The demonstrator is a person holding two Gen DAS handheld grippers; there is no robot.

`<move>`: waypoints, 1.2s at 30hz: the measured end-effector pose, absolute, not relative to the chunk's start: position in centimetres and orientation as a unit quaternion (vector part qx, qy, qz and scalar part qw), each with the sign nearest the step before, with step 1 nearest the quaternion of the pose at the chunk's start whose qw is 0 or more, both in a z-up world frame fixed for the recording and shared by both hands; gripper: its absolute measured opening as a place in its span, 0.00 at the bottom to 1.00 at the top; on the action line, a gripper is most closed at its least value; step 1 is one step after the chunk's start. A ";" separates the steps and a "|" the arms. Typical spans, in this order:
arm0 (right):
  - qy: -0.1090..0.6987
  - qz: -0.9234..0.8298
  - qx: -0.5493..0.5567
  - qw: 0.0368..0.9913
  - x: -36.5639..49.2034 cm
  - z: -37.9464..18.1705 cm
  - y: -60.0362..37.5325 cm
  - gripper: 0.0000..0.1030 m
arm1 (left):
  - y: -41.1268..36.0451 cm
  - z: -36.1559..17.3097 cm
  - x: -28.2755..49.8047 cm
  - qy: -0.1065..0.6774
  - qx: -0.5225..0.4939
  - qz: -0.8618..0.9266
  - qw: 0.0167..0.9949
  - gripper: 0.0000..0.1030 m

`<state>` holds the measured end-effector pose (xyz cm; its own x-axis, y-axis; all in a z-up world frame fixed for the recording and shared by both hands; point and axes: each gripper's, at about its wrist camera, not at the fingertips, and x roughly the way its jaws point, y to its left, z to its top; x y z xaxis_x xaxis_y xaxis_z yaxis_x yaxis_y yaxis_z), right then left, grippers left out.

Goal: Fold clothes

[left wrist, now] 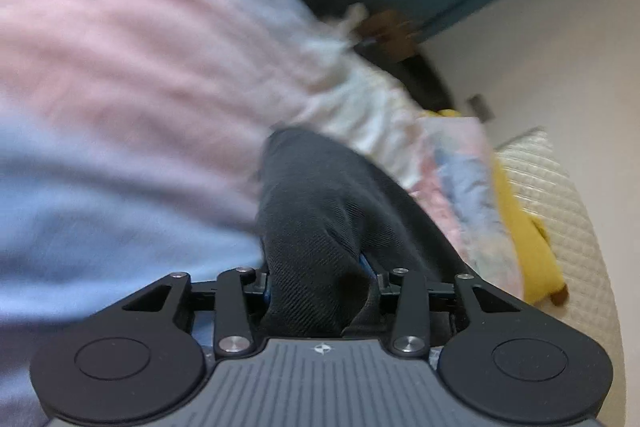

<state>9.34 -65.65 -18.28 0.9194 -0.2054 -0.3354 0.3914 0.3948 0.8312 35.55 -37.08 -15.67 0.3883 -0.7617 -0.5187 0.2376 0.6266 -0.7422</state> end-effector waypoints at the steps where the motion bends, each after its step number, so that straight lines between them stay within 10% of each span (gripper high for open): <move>1: 0.089 -0.182 0.524 0.827 9.1 -19.2 -65.4 0.46 | -36.8 -16.3 35.6 0.447 -0.297 -0.328 0.777 0.45; 16: 0.120 -0.244 0.580 0.768 2.7 -15.1 -64.3 0.58 | -30.9 -5.5 27.6 0.424 -0.199 -0.342 0.815 0.60; 36: 0.108 -0.205 0.210 0.950 -9.4 2.3 -45.1 0.66 | -23.9 7.4 0.0 0.228 0.044 -0.362 0.903 1.00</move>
<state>-9.35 -45.13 2.26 0.8930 -0.3433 -0.2911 0.4340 0.8283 0.3545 -0.05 -23.89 7.36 0.6344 -0.6333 -0.4433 0.6733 0.7344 -0.0855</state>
